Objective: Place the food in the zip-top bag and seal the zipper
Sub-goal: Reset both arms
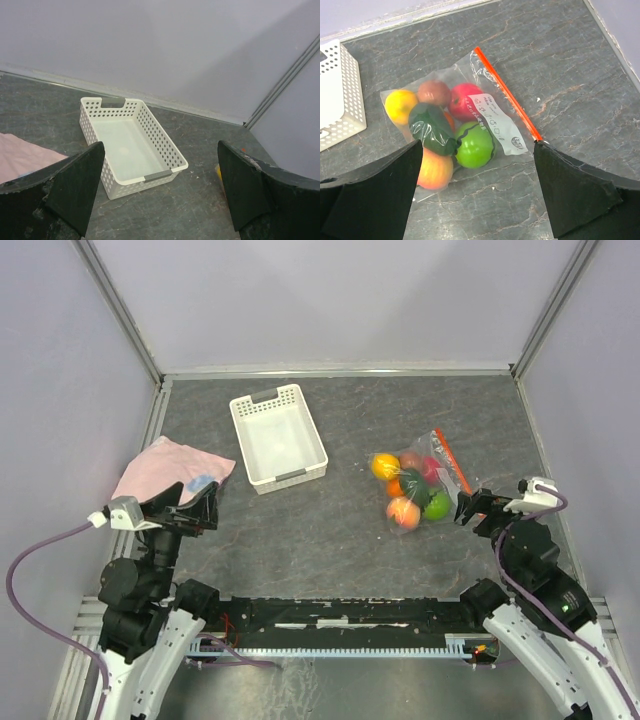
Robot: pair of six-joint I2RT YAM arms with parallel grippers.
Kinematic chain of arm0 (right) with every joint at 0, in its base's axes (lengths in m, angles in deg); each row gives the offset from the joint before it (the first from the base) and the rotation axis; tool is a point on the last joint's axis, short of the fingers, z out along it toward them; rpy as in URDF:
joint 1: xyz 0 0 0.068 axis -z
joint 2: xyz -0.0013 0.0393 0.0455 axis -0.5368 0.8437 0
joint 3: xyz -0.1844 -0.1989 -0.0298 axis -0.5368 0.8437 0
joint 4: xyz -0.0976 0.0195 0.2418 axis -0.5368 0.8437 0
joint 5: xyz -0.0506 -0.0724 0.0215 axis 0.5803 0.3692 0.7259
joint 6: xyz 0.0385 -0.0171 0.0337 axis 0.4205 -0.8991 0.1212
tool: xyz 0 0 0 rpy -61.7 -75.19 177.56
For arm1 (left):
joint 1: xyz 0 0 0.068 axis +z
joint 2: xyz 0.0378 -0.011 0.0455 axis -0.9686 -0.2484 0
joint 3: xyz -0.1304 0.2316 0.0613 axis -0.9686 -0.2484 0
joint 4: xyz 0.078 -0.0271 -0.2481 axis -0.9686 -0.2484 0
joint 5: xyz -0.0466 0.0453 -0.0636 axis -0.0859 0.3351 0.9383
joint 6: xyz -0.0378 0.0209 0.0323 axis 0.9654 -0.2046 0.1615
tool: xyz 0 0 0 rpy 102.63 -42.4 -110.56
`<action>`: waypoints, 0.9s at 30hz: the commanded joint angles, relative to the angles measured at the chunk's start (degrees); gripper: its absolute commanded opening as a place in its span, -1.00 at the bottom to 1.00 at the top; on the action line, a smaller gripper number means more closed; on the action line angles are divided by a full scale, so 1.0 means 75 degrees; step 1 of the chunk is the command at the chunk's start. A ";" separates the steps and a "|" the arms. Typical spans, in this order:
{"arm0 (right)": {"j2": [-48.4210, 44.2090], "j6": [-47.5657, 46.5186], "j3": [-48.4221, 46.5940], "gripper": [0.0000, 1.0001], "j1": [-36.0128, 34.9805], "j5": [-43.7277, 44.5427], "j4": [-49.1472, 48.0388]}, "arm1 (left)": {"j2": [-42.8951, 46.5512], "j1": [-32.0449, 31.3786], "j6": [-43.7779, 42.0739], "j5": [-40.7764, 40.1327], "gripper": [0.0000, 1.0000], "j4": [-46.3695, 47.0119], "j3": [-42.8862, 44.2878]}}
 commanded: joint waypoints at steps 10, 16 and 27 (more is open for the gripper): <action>-0.0128 -0.0124 0.0063 0.98 0.0017 -0.0126 -0.0697 | -0.0175 0.0412 -0.0342 0.0421 0.99 0.0416 -0.0014; -0.0039 -0.0136 0.0056 0.98 0.0016 -0.0118 -0.0752 | -0.0096 0.0474 -0.0355 0.0709 0.99 0.0510 -0.0072; -0.0021 -0.0175 0.0080 0.98 0.0020 -0.0177 -0.0852 | -0.0044 0.0492 -0.0460 0.0765 0.99 0.0462 -0.0073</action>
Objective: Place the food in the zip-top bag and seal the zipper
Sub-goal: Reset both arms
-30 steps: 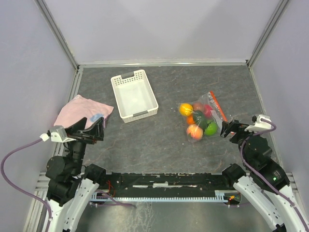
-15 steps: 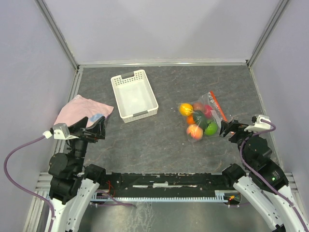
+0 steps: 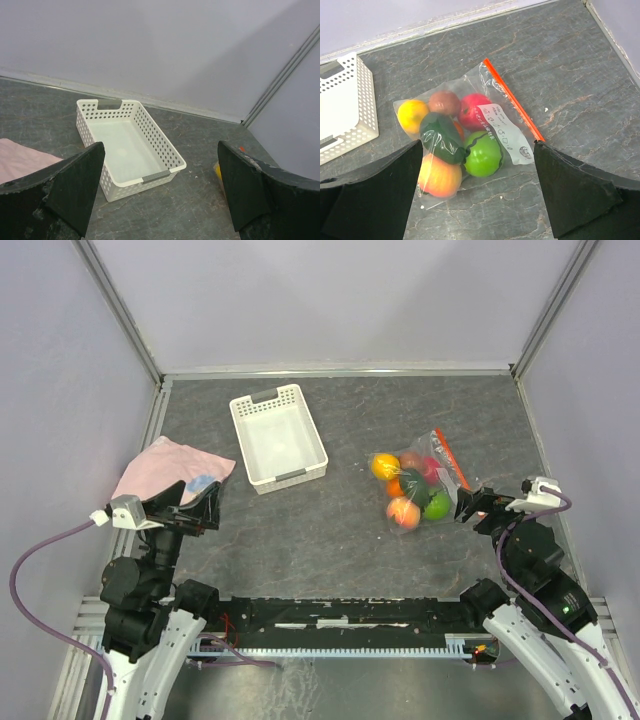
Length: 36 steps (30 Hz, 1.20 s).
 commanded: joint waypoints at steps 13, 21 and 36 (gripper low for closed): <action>-0.0147 -0.0354 0.0095 0.98 0.0019 -0.0720 -0.0671 | 0.0017 0.0073 -0.0650 0.0731 0.99 0.0419 -0.0081; -0.0228 -0.0355 0.0128 0.98 0.0021 -0.0655 -0.0638 | -0.0053 0.0079 -0.0661 0.0762 0.99 0.0445 -0.0082; -0.0135 -0.0198 0.0023 0.98 0.0023 -0.0283 -0.0458 | -0.0050 0.0085 -0.0579 0.0385 0.99 0.0346 -0.0070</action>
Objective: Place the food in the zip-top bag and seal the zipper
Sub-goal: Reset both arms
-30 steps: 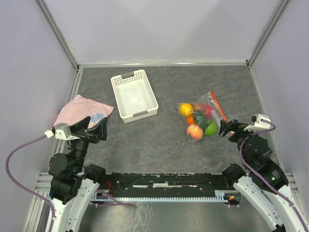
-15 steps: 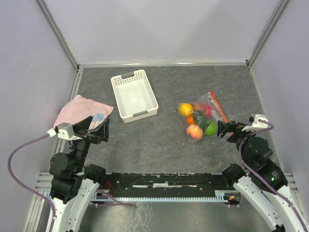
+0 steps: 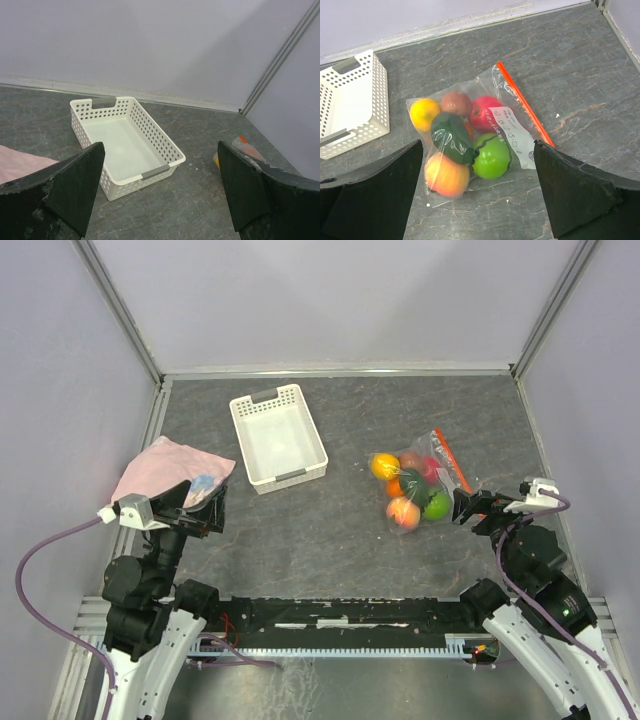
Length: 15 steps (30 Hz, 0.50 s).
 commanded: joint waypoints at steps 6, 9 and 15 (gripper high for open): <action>0.0135 0.0046 -0.0123 0.98 0.0014 0.0194 -0.0180 | -0.0133 0.0053 -0.0232 -0.0154 0.99 0.0272 0.0032; 0.0152 0.0040 -0.0111 0.98 0.0015 0.0199 -0.0191 | -0.0155 0.0055 -0.0229 -0.0139 0.99 0.0280 0.0029; 0.0256 -0.0070 -0.0128 0.98 0.0016 -0.0011 -0.0256 | -0.0167 0.0055 -0.0229 -0.0123 0.99 0.0279 0.0029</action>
